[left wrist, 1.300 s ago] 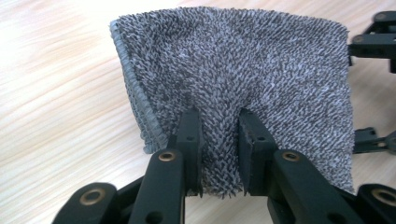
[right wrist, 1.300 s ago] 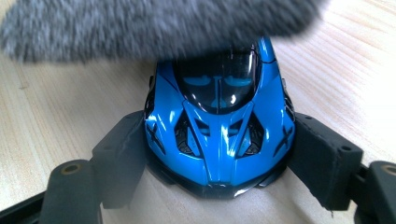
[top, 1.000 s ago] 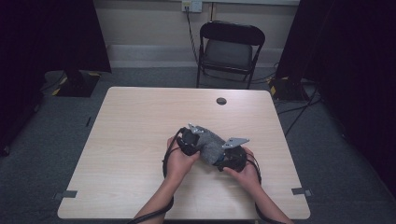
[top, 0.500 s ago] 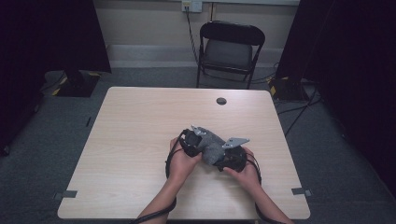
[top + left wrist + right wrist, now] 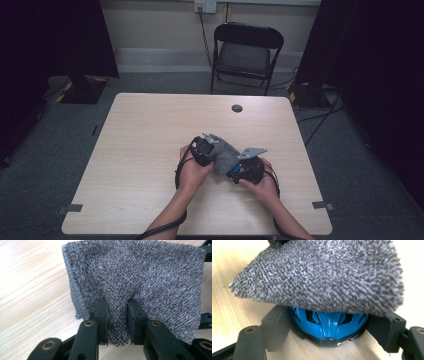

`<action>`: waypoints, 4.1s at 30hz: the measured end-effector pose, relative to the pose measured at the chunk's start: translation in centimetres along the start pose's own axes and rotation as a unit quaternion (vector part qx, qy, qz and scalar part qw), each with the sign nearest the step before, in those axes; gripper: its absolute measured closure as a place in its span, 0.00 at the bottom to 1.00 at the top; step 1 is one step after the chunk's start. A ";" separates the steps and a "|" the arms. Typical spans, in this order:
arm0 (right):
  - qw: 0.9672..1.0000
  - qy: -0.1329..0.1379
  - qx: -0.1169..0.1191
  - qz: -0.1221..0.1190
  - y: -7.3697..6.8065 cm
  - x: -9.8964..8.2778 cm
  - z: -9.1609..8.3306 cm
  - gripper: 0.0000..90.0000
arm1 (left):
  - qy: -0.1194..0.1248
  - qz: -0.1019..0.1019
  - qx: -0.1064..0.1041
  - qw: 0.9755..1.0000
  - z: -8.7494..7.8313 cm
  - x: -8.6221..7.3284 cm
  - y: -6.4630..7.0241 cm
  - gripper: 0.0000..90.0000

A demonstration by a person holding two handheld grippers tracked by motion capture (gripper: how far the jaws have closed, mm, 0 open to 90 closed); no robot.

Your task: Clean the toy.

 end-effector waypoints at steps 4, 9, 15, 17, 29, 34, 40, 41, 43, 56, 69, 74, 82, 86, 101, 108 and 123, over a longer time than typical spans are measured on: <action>1.000 0.000 0.000 0.000 0.0 0.0 0.0 0.26 | -0.002 -0.004 0.005 1.000 0.0 0.0 -0.5 0.81; 1.000 0.000 0.000 0.000 0.0 0.0 0.0 0.26 | -0.003 -0.010 0.010 1.000 -0.1 0.1 -1.1 0.81; 1.000 0.000 0.000 0.000 0.0 0.0 0.0 0.26 | -0.005 -0.011 0.018 1.000 -0.2 0.2 -1.9 0.81; 1.000 0.000 0.000 0.000 0.0 0.0 0.0 0.26 | -0.003 -0.018 0.019 1.000 -0.1 0.2 -2.1 0.81; 1.000 0.000 0.000 0.000 0.0 0.0 0.0 0.26 | -0.008 -0.031 0.037 0.999 -0.2 0.6 -3.9 0.81; 1.000 0.000 0.000 0.000 0.0 0.0 0.0 0.26 | -0.011 -0.044 0.032 0.998 0.0 0.4 -4.4 0.81; 1.000 0.000 0.000 0.000 0.0 0.0 0.0 0.26 | -0.009 -0.059 0.027 0.998 0.2 0.4 -4.9 0.81; 1.000 -0.001 0.000 0.000 0.0 0.0 0.0 0.26 | -0.008 -0.060 0.029 0.998 0.2 0.4 -5.0 0.81; 1.000 0.000 0.000 0.001 0.0 0.0 0.0 0.26 | -0.010 -0.064 0.030 0.997 0.2 0.4 -5.2 0.81; 1.000 -0.001 0.001 0.000 0.0 0.0 0.0 0.26 | -0.008 -0.079 0.033 0.996 0.6 0.5 -6.3 0.81; 1.000 -0.001 0.001 0.000 0.0 0.0 0.0 0.26 | -0.014 -0.091 0.044 0.995 0.6 0.1 -7.6 0.82; 1.000 -0.001 0.001 0.000 0.0 0.0 0.0 0.26 | -0.017 -0.095 0.049 0.994 0.4 -0.3 -8.2 0.81; 1.000 -0.001 0.001 0.000 0.0 0.0 0.0 0.26 | -0.018 -0.101 0.057 0.993 -0.2 -1.1 -9.3 0.81; 1.000 -0.001 0.001 0.000 0.0 0.0 0.0 0.26 | -0.016 -0.106 0.059 0.992 -0.6 -1.7 -9.9 0.81; 1.000 -0.001 0.001 0.001 0.0 0.0 0.0 0.26 | -0.019 -0.110 0.062 0.992 -2.4 -4.0 -11.4 0.81; 1.000 0.000 0.001 0.001 0.1 0.0 0.0 0.26 | -0.019 -0.105 0.052 0.993 -3.6 -5.4 -11.5 0.81; 1.000 -0.001 0.014 -0.003 0.1 -0.3 -0.3 0.25 | -0.013 -0.075 0.004 0.997 -5.1 -7.2 -9.4 0.81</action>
Point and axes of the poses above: each handheld gripper's, and its own axes: z roughly forward along the jaws, x roughly out of its top, y roughly to its right, the point moved 7 cm from there along z, roughly forward along the jaws, and after that the axes turned 1 degree about x, right-handed, at the moved point
